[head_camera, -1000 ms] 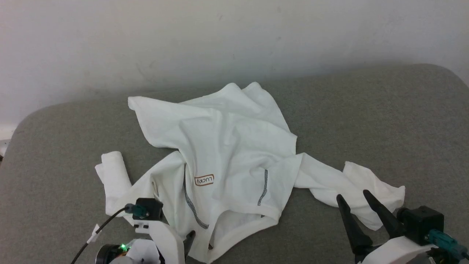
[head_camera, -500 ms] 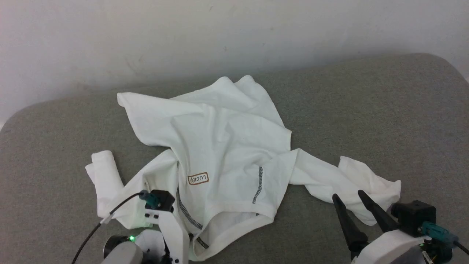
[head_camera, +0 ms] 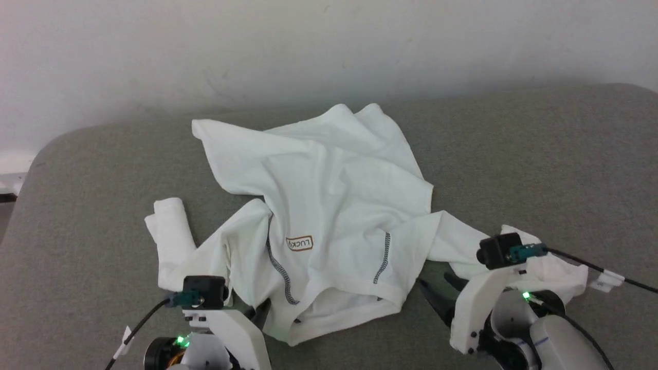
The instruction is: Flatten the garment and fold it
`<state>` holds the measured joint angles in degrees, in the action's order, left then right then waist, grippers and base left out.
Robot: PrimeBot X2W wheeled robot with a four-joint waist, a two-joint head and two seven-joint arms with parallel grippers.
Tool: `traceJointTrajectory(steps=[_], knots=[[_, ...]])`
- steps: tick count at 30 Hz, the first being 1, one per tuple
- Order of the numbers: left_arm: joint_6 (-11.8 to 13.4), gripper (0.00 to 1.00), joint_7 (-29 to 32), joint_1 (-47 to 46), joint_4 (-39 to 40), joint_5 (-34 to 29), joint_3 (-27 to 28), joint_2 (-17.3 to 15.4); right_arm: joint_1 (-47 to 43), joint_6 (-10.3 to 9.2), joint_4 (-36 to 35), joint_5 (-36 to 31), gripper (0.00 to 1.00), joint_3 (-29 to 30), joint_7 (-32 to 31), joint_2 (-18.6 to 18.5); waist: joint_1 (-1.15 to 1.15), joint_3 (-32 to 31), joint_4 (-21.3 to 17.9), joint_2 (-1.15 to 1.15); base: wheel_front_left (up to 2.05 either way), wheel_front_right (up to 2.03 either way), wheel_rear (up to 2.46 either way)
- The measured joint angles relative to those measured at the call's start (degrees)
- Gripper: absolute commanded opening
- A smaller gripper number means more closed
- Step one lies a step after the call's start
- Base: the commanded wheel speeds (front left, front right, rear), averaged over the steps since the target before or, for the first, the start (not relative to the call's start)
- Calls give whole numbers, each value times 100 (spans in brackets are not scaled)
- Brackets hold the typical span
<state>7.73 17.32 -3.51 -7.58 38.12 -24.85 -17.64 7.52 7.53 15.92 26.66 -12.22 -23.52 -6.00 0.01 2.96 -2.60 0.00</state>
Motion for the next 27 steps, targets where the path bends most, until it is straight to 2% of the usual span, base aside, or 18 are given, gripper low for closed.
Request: traceJointTrajectory(steps=[6,13,14,15,16,21,25,27], knots=[[45,0,-78,-3,420,-43,-30,14,1033,0,1121,199,100,-223,-216,67,0,129,237,0,0,0,0],[33,0,-131,-14,454,-46,-65,63,1753,0,2393,424,100,-539,-485,166,0,328,405,0,0,0,0],[31,0,-147,-14,437,-46,-75,79,1828,0,2494,475,90,-599,-567,162,-1,340,430,0,0,0,0],[31,0,-167,-14,410,-44,-76,94,1882,0,2577,594,41,-643,-669,160,-1,347,456,0,0,0,0],[31,0,-181,-14,383,-32,-74,105,1926,-1,2636,681,0,-708,-749,147,-1,348,476,0,0,0,0],[2,0,-327,-10,255,-20,-51,116,1875,-4,2705,1011,0,-949,-792,138,0,244,495,0,0,0,0],[-10,0,-584,-10,232,-25,37,113,1520,0,2302,1170,0,-1099,-246,-45,0,49,481,0,0,0,0],[-11,0,-676,-10,274,23,121,115,1342,0,1959,1148,0,-1115,157,-268,0,-79,466,0,0,0,0]])
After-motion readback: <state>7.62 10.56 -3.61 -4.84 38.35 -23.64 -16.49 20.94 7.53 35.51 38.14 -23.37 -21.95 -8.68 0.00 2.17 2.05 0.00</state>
